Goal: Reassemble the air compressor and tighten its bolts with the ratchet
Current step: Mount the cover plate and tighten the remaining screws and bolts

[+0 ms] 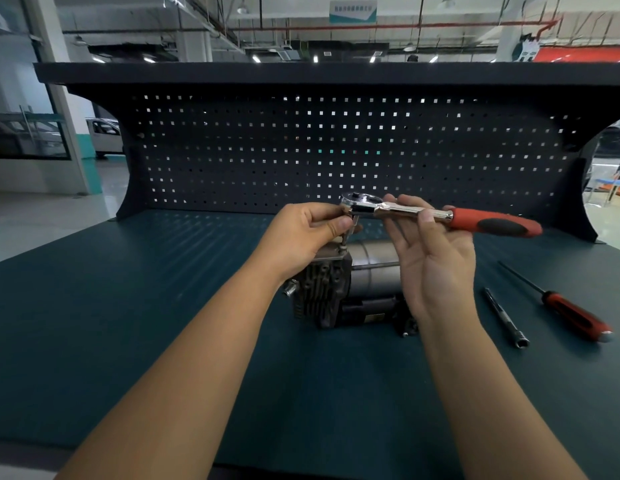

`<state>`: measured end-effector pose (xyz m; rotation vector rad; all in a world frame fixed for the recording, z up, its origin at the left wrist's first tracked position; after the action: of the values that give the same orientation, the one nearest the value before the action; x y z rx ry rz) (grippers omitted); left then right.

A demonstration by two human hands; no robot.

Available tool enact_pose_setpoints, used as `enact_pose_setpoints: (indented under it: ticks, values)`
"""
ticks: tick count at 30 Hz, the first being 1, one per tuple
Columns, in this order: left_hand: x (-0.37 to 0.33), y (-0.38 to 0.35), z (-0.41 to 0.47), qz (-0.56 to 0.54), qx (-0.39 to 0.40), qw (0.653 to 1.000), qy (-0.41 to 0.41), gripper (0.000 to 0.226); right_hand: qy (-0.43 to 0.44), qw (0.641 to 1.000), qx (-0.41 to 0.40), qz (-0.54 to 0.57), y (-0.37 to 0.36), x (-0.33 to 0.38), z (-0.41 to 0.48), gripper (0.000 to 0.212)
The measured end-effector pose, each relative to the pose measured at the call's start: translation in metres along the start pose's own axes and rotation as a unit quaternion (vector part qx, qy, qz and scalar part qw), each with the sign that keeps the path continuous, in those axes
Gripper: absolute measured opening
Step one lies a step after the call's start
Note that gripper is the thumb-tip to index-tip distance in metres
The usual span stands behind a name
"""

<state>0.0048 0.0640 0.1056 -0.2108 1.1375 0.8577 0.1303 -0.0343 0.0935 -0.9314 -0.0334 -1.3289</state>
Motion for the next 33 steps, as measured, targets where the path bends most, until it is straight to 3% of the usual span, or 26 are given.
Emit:
enact_pose_setpoints:
  ticks: [5, 15, 20, 28, 33]
  values:
    - [-0.001, 0.002, -0.003, -0.016, -0.003, 1.0, -0.005, 0.016, 0.051, 0.998, -0.027, -0.027, -0.004, 0.009, -0.013, 0.024]
    - [-0.001, 0.002, -0.006, -0.002, -0.003, 1.0, -0.014, 0.016, 0.1, 0.984, -0.141, -0.051, -0.002, 0.009, -0.036, 0.032]
    - [0.001, 0.002, -0.005, -0.008, -0.01, 1.0, -0.004, 0.013, 0.126, 0.976, -0.13, -0.12, -0.006, 0.017, -0.037, 0.017]
    - [0.001, 0.002, -0.008, 0.013, -0.017, 1.0, 0.003, 0.011, 0.153, 0.968, -0.087, -0.18, -0.014, 0.028, -0.034, 0.022]
    - [-0.001, 0.001, -0.009, 0.042, 0.003, 0.999, -0.003, 0.015, 0.181, 0.94, -0.026, -0.289, -0.028, 0.036, -0.037, 0.02]
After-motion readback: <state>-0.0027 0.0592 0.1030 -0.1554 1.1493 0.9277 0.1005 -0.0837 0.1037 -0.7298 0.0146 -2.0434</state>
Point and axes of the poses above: each hand's wrist, its own z-axis towards the middle knuckle, its own y-axis out of the back of the hand, x = y × z, the point moved 8 cm from there along z, towards the middle knuckle, and after that the axes turned 8 degrees about x, right-handed, at the moved point
